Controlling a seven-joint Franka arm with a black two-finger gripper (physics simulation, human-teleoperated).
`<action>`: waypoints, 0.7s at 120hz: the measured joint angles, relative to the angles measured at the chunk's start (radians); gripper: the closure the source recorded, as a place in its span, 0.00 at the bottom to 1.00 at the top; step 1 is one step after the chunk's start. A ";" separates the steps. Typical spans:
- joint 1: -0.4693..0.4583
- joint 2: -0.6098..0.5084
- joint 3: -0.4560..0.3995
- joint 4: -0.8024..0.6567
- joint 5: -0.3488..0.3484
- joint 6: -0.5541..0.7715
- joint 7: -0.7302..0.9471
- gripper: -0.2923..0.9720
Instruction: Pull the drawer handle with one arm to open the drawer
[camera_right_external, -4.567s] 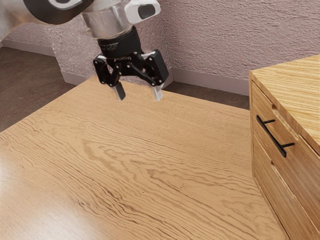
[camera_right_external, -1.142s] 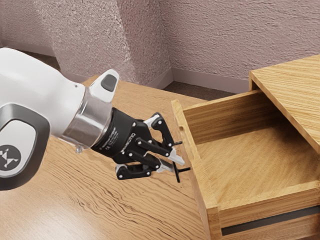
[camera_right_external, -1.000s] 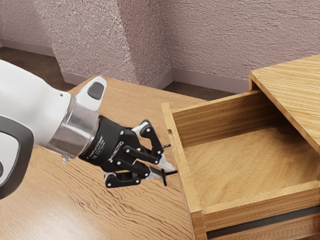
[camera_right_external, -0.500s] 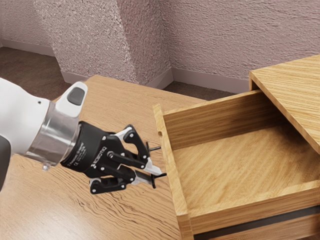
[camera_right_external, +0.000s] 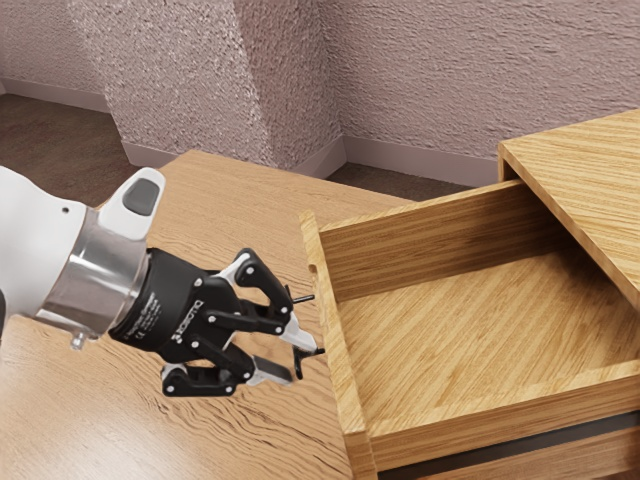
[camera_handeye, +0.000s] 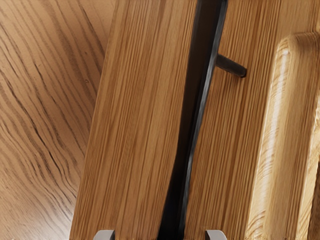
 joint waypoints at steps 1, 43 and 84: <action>0.000 0.000 0.000 0.004 0.000 -0.001 0.000 0.63; 0.087 0.771 0.031 1.223 0.411 -0.689 0.181 0.34; 0.168 0.846 0.036 1.230 0.419 -0.865 0.532 0.25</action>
